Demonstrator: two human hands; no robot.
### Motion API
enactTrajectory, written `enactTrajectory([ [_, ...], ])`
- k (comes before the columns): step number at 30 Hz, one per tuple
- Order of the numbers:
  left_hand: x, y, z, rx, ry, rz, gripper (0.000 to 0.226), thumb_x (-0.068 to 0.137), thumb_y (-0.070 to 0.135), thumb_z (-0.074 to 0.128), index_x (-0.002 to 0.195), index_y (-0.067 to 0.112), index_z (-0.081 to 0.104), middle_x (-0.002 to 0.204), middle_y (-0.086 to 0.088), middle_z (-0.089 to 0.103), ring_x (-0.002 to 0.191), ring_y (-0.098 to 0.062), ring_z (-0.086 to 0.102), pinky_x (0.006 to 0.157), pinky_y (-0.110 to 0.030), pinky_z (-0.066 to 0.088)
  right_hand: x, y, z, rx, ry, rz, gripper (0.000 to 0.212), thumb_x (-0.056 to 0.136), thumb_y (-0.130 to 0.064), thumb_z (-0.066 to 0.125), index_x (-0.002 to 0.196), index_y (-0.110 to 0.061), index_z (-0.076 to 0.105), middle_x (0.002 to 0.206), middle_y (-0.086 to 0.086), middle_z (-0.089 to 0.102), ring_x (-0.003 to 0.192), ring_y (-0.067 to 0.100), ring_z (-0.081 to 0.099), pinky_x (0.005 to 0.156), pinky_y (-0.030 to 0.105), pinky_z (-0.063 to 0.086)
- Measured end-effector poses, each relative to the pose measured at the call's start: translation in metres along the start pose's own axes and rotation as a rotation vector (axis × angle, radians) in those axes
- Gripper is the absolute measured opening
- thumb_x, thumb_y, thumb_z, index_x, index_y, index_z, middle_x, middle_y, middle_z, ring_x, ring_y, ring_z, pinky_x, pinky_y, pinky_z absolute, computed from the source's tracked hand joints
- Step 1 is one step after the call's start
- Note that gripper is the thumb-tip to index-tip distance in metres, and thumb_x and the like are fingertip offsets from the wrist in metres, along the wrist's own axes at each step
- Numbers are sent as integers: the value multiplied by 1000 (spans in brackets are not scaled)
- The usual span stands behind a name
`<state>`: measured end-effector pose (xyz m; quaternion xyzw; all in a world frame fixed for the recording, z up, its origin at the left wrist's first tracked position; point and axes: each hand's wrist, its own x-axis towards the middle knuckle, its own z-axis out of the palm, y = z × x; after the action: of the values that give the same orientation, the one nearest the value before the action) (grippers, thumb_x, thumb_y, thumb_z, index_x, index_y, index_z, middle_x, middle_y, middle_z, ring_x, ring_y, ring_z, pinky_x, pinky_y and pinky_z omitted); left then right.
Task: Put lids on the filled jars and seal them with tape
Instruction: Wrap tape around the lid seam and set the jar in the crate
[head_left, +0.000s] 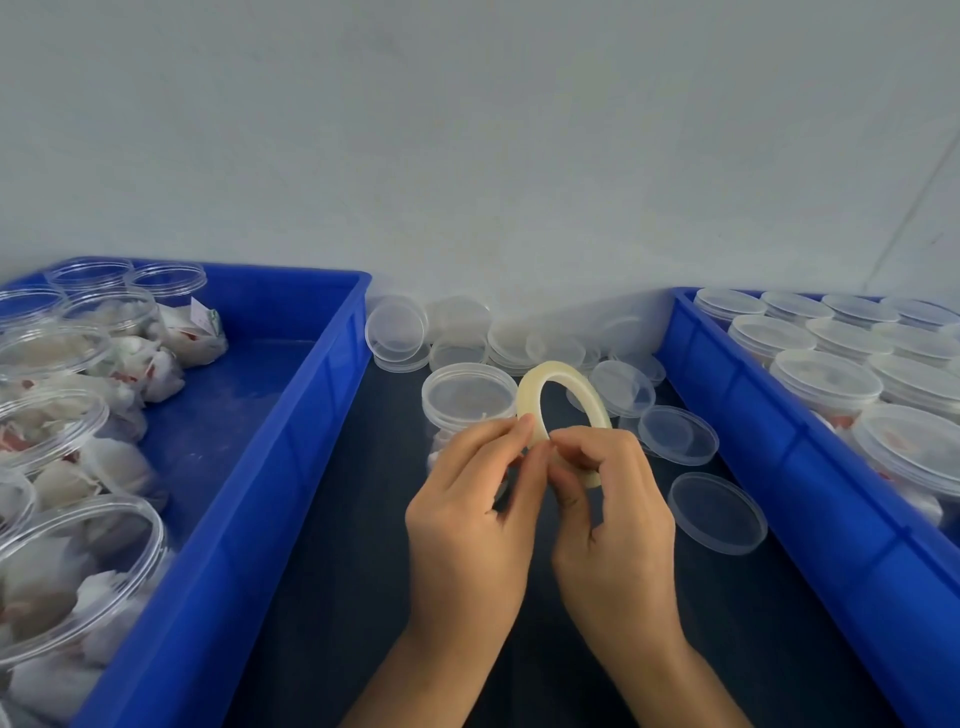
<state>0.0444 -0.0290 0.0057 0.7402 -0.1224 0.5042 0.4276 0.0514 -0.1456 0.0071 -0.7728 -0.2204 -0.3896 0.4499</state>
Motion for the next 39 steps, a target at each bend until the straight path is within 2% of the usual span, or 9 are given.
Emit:
enactTrajectory([
  [4,6,5,-4,-246,-62,-282,30,97,21,78,127,19,72,104,8,77,93,-14,77,72,-23,61,0,3,-2,-19,-27,-76,38,93,7,70,117,-21,62,108,-19,57,103,-5,61,86,8,46],
  [7,10,9,-7,-504,-116,-553,36,100,35,71,135,29,64,108,7,80,101,-18,78,81,-37,65,0,10,-4,-67,-83,-213,36,97,4,68,125,-19,63,115,-10,62,105,8,64,88,22,53],
  [11,21,8,-10,-651,-101,-685,37,102,44,67,129,19,71,101,-1,82,98,-18,78,79,-28,63,0,18,-7,-191,-179,-375,43,94,8,69,131,-13,69,120,-4,65,109,13,63,97,32,51],
  [17,24,-2,-13,-649,-111,-685,26,101,31,64,106,9,78,93,-5,82,90,-22,80,76,-24,61,1,12,-5,-110,-264,-278,54,87,10,77,132,-18,64,125,-13,68,120,10,65,122,40,39],
  [20,22,0,-11,-648,-147,-643,20,105,22,63,109,8,76,98,-3,82,92,-18,80,74,-20,60,3,0,-9,52,-142,-86,50,89,-1,74,128,-29,59,121,-24,65,117,9,67,107,25,47],
  [24,14,6,-6,-602,-207,-529,14,104,25,70,113,20,78,104,4,82,101,-18,78,82,-29,63,7,-14,-11,375,89,264,47,96,-27,67,138,-33,49,114,-7,75,114,21,72,96,24,53],
  [27,8,13,-2,-598,-266,-496,17,99,25,75,115,22,79,108,8,81,105,-17,77,85,-22,59,14,-19,-15,514,168,460,44,96,-37,72,137,-34,55,107,-3,78,105,17,75,87,19,55],
  [32,5,11,-3,-596,-433,-416,14,100,27,75,112,22,77,111,2,78,113,-28,74,94,-38,61,17,-16,-21,577,171,539,32,95,-11,73,121,-30,71,100,-4,79,93,14,77,69,18,58],
  [39,13,6,-7,-383,-300,-336,34,103,27,68,137,27,68,104,11,72,104,-17,73,81,-20,58,12,-11,-23,442,-59,410,47,94,-4,73,129,-34,66,107,-7,79,103,16,77,87,29,62],
])
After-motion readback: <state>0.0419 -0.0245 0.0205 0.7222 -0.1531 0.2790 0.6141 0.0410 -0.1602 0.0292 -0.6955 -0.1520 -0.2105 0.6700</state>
